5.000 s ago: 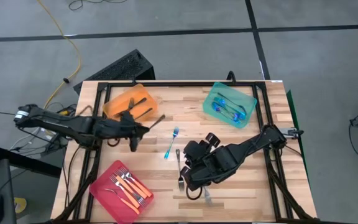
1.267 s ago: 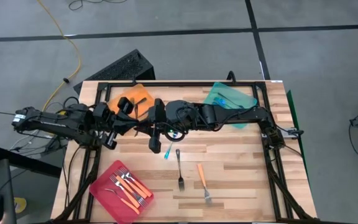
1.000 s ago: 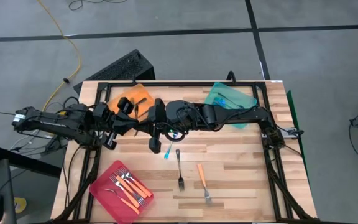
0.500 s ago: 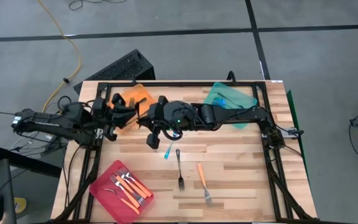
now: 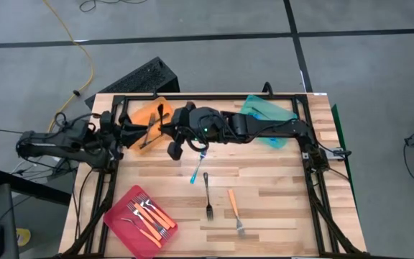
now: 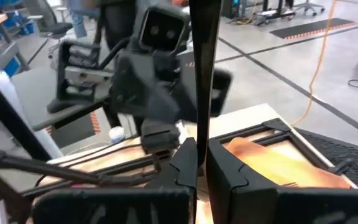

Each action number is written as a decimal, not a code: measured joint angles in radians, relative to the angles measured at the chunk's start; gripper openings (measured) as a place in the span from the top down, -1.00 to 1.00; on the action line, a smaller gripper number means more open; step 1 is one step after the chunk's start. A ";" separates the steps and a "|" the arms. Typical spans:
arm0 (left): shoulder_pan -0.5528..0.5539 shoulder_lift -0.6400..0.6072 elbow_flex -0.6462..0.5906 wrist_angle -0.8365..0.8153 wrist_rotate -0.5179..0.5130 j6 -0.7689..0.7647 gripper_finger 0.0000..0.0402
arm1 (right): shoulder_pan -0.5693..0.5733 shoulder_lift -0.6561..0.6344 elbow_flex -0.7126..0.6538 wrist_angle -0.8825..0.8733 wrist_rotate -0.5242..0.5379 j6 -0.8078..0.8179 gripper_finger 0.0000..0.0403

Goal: Sort silverware by color (type)
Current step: Put the black fork into the orange bin

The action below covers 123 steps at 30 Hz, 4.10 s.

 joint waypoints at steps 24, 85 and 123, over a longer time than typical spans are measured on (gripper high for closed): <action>0.000 -0.103 0.000 -0.410 0.051 -0.339 1.00 | -0.125 0.095 0.000 0.089 0.182 0.018 0.83; -0.002 -0.102 -0.001 -0.836 0.076 -0.543 1.00 | -0.149 0.594 0.034 0.381 0.394 -1.016 0.83; -0.002 -0.101 -0.001 -0.865 0.044 -0.511 1.00 | -0.181 0.640 0.040 0.416 0.307 -1.076 0.61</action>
